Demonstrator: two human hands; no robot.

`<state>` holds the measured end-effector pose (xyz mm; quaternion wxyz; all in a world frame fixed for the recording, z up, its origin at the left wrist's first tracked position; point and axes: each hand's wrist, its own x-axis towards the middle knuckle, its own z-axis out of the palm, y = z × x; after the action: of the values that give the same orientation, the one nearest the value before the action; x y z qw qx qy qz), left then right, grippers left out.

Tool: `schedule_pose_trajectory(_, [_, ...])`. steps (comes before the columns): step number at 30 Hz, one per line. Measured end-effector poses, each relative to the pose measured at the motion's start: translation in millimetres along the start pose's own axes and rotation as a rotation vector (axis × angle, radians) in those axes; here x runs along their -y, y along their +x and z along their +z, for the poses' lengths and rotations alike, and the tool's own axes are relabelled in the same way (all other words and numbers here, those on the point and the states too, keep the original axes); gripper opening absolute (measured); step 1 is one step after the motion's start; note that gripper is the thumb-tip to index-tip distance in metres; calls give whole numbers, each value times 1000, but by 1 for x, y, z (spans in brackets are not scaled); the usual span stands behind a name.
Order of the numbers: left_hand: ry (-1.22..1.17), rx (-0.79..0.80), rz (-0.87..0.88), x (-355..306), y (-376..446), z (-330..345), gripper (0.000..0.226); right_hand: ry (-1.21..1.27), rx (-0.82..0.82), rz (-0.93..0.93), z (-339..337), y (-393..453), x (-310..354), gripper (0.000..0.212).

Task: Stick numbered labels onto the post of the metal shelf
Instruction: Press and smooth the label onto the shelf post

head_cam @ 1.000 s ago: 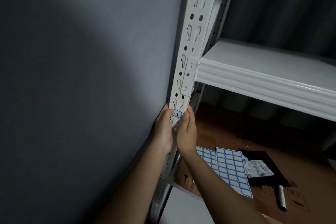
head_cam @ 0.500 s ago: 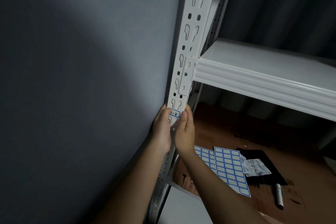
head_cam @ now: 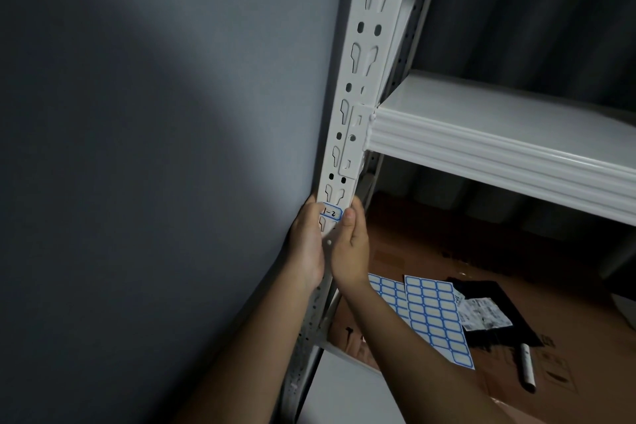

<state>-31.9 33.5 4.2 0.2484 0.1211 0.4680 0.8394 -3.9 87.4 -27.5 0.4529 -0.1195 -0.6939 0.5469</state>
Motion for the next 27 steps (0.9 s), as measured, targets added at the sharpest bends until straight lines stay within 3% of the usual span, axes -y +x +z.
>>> schedule_pose_trajectory(11, [28, 15, 38, 1, -1, 0, 42, -28, -4, -21, 1, 0, 2, 32])
schedule_pose_trajectory(20, [-1, -35, 21, -1, -1, 3, 31, -16, -1, -5, 1, 0, -3, 30])
schedule_pose_trajectory(27, [49, -4, 40, 1, -2, 1, 36, -9, -11, -2, 1, 0, 0, 30])
